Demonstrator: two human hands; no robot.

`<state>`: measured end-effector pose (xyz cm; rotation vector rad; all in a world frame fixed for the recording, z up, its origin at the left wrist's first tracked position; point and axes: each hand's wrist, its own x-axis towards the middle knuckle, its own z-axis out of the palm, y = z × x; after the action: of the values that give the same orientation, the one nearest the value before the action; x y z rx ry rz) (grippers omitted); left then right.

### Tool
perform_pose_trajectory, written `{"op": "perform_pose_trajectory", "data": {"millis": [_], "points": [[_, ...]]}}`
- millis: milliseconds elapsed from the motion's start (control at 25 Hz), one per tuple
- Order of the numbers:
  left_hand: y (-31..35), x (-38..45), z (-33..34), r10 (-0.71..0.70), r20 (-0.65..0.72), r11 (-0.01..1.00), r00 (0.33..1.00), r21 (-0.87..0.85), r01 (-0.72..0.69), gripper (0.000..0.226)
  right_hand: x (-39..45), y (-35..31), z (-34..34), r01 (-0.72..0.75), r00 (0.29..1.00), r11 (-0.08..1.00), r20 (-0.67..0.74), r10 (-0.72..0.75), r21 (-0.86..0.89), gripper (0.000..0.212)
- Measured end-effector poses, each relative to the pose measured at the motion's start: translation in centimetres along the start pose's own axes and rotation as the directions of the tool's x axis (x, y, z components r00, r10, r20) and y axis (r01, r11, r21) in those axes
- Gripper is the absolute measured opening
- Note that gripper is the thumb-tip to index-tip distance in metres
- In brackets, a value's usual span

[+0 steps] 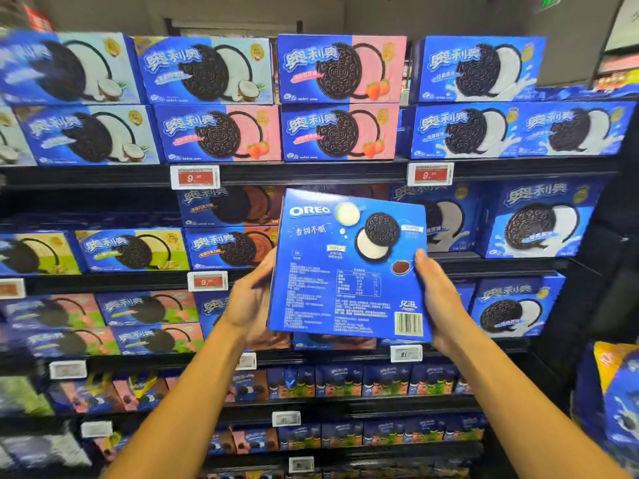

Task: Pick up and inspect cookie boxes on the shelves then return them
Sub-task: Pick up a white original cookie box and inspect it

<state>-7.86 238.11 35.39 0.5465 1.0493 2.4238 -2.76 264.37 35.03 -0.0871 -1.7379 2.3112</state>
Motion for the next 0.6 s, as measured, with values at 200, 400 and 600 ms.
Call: {"op": "perform_pose_trajectory", "data": {"millis": [200,400,600], "points": [[-0.9,1.6,0.5,0.02,-0.154,0.984,0.988,0.18,0.008,0.044,-1.2,-1.5,1.5,0.192,0.978,0.969,-0.056,-0.202,-0.153,0.029],[-1.3,1.5,0.4,0.054,-0.175,0.982,0.983,0.189,-0.021,0.047,-1.4,-1.9,1.4,0.192,0.981,0.97,-0.009,-0.195,-0.146,0.024],[0.6,1.3,1.7,0.027,-0.17,0.954,0.985,0.3,0.025,0.047,-0.9,-2.5,0.8,0.071,0.997,0.994,0.037,-0.068,-0.082,0.034]]}}
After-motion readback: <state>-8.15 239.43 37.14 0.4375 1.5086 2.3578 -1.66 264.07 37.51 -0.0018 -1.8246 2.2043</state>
